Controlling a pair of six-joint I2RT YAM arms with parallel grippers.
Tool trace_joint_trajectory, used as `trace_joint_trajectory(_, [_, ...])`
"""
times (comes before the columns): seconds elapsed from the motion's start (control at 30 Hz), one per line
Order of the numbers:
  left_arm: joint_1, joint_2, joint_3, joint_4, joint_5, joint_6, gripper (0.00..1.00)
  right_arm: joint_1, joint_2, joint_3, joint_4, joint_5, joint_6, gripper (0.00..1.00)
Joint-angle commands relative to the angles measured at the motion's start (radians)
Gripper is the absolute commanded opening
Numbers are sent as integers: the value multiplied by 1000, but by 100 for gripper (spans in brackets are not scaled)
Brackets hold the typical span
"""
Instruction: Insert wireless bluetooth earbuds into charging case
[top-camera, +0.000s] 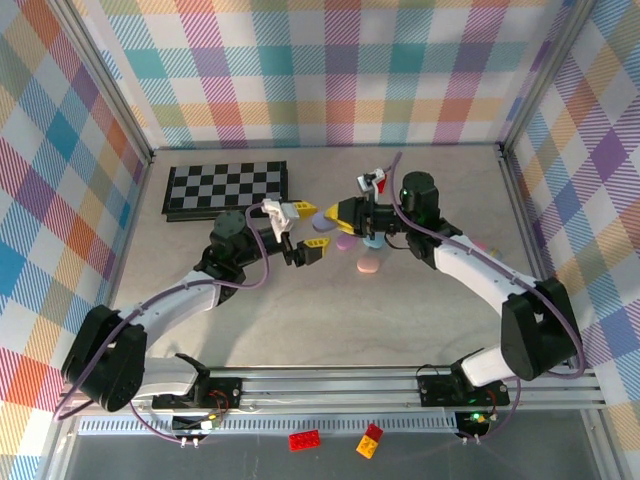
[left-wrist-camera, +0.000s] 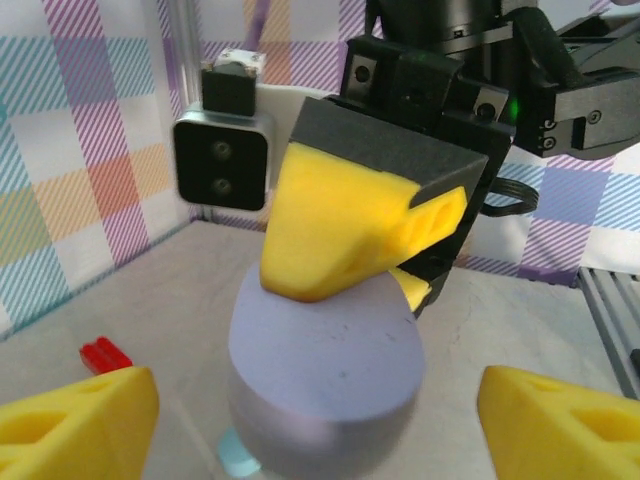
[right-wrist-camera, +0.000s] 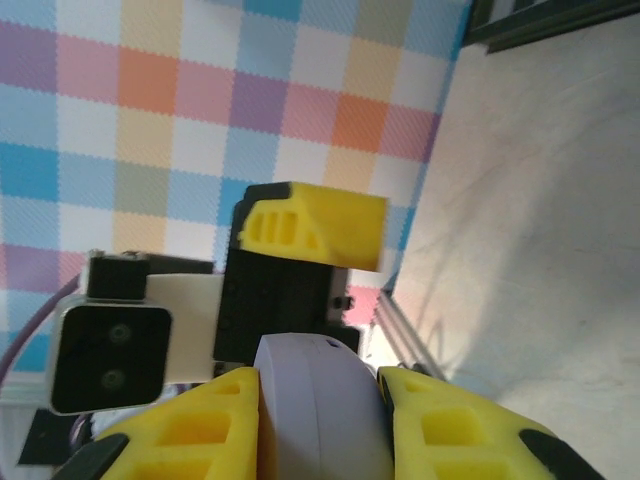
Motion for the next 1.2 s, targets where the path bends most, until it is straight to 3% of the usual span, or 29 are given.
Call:
trace_joint_trajectory(0.0, [-12,-74,-14,-142,-24,79,89,-25,-46,-44,-143,87,-162,13])
trace_joint_trajectory(0.2, [-40,-145,-34,-381,-51,171,99,-26,-95,-145,-361,234,-319,14])
trace_joint_trajectory(0.4, [-96,-145,-58,-533,-116,205,100,-24,-117,-287,-417,332,-346,15])
trace_joint_trajectory(0.87, [-184,-93,-60,-552,-134,212,100,-24,-19,-423,-357,489,-387,18])
trace_joint_trajectory(1.0, [-184,-100,-54,-558,-137,216,100,-24,-6,-421,-350,511,-392,29])
trace_joint_trajectory(1.17, [-179,-112,-71,-510,-187,169,100,-24,-75,-391,-459,617,-448,59])
